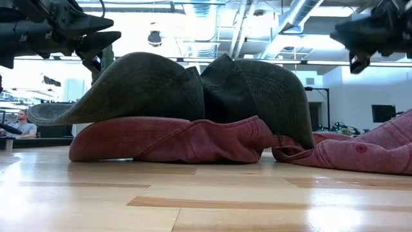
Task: Pick & Place hat
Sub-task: Put the right red cap into the right transparent bin
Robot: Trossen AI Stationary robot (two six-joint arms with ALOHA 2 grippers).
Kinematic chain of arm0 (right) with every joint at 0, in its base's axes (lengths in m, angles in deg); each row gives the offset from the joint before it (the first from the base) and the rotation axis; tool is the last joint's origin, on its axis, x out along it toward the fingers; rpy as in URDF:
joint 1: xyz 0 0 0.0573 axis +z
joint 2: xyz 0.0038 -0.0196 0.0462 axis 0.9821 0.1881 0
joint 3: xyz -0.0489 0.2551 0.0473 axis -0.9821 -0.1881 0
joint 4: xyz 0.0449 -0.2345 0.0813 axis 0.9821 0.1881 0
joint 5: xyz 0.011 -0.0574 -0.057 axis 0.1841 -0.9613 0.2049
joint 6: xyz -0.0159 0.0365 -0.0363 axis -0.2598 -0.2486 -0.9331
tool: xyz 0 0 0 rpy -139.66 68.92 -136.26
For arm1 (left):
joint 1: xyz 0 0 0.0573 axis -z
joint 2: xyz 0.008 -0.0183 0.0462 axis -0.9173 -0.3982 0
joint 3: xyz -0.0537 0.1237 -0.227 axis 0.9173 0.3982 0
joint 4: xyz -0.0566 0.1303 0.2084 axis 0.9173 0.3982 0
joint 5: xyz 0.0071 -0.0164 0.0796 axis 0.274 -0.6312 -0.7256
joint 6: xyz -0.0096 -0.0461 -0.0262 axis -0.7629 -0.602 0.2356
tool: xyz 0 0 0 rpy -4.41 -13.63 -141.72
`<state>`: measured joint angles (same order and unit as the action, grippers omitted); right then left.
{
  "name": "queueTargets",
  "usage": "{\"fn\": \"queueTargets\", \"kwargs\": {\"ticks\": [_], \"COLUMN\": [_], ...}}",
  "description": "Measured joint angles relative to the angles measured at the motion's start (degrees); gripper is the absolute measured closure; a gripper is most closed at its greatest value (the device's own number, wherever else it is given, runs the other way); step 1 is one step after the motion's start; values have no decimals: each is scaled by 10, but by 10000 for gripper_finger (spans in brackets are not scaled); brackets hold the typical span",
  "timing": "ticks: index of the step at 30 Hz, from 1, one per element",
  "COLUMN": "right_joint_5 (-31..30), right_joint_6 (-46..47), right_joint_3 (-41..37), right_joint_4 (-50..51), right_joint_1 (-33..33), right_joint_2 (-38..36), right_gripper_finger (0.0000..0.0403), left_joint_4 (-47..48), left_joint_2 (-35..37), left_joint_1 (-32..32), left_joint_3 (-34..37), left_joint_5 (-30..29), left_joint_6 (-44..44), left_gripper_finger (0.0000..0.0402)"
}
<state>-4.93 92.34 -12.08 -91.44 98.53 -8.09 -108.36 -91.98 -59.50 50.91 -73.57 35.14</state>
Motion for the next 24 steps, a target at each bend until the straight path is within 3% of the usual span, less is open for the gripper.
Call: {"fn": "queueTargets", "kwargs": {"ticks": [7, 12, 18, 24], "right_joint_5": [-1, 0, -2, -1], "right_joint_6": [-13, -8, -8, -9], "right_joint_3": [1, 2, 3, 3], "right_joint_4": [-102, -112, -76, 47], "right_joint_1": [-1, -4, -8, -8], "right_joint_2": [0, 0, 0, 0], "right_gripper_finger": [321, 321, 321, 321], "left_joint_4": [-7, -47, -81, -83], "left_joint_2": [0, 0, 0, -27], "left_joint_1": [0, 0, 0, 9], "left_joint_3": [0, 0, 0, 0], "left_joint_5": [0, 0, -11, -11], "left_joint_6": [0, 0, 2, -26], "left_gripper_finger": [279, 279, 279, 279]}}
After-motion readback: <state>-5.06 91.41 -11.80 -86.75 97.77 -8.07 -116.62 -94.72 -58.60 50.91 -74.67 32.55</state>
